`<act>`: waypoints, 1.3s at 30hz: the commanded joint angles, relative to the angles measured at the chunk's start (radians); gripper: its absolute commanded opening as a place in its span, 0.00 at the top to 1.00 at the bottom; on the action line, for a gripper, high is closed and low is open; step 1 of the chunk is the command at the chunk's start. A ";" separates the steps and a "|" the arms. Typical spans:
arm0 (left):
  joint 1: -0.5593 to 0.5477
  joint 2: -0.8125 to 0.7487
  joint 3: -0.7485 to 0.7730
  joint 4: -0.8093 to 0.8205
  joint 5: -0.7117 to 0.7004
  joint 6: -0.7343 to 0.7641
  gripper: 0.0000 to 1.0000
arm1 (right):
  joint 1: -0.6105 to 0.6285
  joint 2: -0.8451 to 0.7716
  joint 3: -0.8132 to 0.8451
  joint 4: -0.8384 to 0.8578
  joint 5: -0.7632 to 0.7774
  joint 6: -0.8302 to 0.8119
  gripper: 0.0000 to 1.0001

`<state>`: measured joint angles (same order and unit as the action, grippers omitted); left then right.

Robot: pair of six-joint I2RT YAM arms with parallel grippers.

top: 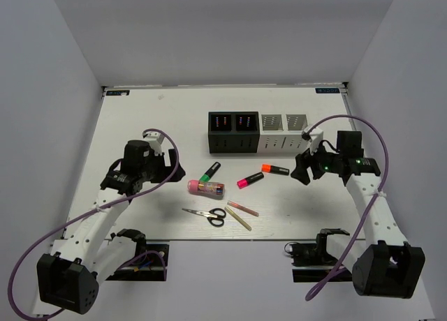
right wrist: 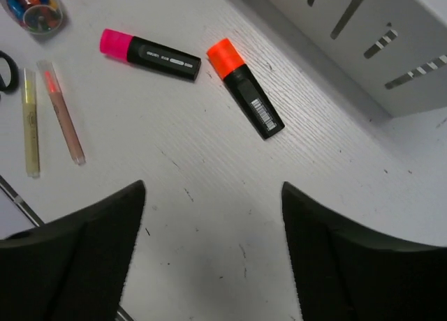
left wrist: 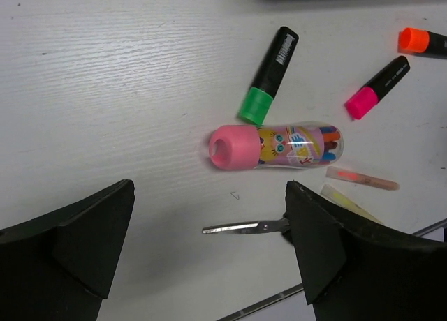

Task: Sort the stationery into containers
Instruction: Grab a piece of stationery with the right arm

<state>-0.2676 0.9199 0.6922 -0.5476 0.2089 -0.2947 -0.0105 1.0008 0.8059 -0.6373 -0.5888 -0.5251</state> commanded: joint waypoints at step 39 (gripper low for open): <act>0.004 0.043 0.078 -0.058 -0.036 0.005 0.00 | 0.363 0.614 0.136 0.278 0.290 -0.357 0.30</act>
<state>-0.2672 0.9741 0.7341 -0.5999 0.1684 -0.2989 0.3500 1.5879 0.8757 -0.3252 -0.2512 -0.8223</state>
